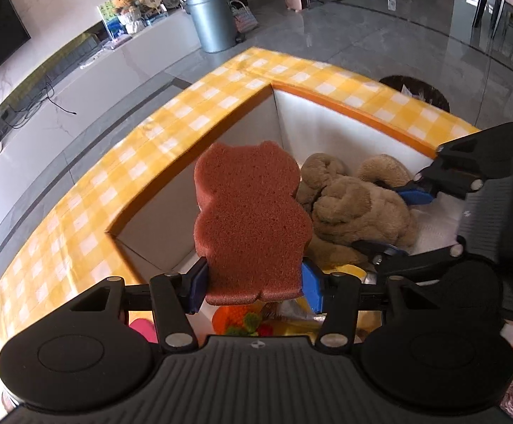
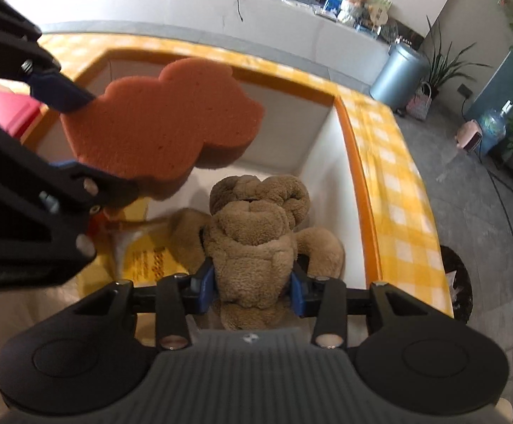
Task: Organize soft objects
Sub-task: 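Lower the sponge and plush into the box and open both grippers, then withdraw both grippers from the box toward the white cloths on the table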
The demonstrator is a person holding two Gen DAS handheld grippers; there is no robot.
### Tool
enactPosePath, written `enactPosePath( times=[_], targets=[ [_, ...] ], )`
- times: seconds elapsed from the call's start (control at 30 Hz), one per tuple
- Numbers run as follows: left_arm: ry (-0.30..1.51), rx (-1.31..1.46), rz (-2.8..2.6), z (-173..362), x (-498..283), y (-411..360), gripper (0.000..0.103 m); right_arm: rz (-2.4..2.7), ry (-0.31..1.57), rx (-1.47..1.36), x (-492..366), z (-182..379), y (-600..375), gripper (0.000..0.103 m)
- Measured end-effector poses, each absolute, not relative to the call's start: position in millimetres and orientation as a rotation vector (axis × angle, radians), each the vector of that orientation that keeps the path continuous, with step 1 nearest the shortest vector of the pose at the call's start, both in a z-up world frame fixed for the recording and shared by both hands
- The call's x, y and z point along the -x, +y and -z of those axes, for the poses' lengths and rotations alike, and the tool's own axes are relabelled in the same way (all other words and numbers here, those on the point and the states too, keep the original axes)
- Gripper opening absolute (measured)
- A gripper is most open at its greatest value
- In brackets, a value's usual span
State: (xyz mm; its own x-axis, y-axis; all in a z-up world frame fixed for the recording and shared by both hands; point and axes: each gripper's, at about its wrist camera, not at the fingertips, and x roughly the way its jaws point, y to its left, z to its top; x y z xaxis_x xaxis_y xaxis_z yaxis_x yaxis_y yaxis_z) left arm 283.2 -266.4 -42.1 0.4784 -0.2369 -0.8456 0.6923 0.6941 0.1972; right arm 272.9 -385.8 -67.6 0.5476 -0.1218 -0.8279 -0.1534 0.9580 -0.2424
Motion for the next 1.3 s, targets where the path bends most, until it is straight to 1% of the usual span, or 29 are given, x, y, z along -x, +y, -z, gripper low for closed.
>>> enactPosePath(
  times=[0.07, 0.17, 0.2, 0.33, 0.47, 0.6, 0.67, 0.8, 0.83, 0.87, 0.9, 1.2, 1.3],
  targets=[
    [0.909, -0.595, 0.613, 48, -284, -270, 0.061, -0.025, 0.990, 0.300, -270, 69, -387, 0.043],
    [0.914, -0.627, 0.605, 58, -285, -276, 0.061, -0.016, 0.967, 0.316, -264, 66, -386, 0.056],
    [0.919, -0.630, 0.602, 62, -285, -277, 0.061, -0.017, 0.956, 0.326, -261, 65, -385, 0.058],
    [0.925, -0.633, 0.589, 67, -286, -279, 0.063, -0.028, 0.942, 0.355, -252, 62, -382, 0.059],
    [0.929, -0.666, 0.578, 68, -286, -282, 0.073, -0.026, 0.941, 0.358, -242, 57, -379, 0.060],
    [0.929, -0.671, 0.576, 64, -284, -281, 0.077, -0.021, 0.944, 0.352, -237, 51, -377, 0.060],
    [0.930, -0.650, 0.579, 58, -281, -279, 0.080, -0.021, 0.944, 0.349, -233, 48, -377, 0.060],
    [0.922, -0.612, 0.602, 40, -273, -273, 0.082, -0.014, 0.941, 0.346, -227, 40, -378, 0.061],
    [0.910, -0.606, 0.608, 34, -270, -272, 0.083, -0.011, 0.937, 0.343, -226, 38, -378, 0.064],
    [0.898, -0.602, 0.612, 29, -266, -270, 0.083, -0.008, 0.929, 0.337, -225, 35, -379, 0.075],
    [0.884, -0.596, 0.616, 23, -261, -268, 0.083, -0.003, 0.918, 0.329, -222, 31, -379, 0.081],
    [0.766, -0.519, 0.640, -23, -212, -238, 0.083, 0.015, 0.845, 0.260, -187, -2, -367, 0.081],
    [0.719, -0.513, 0.644, -35, -192, -224, 0.083, 0.028, 0.797, 0.221, -169, -13, -362, 0.083]
  ],
)
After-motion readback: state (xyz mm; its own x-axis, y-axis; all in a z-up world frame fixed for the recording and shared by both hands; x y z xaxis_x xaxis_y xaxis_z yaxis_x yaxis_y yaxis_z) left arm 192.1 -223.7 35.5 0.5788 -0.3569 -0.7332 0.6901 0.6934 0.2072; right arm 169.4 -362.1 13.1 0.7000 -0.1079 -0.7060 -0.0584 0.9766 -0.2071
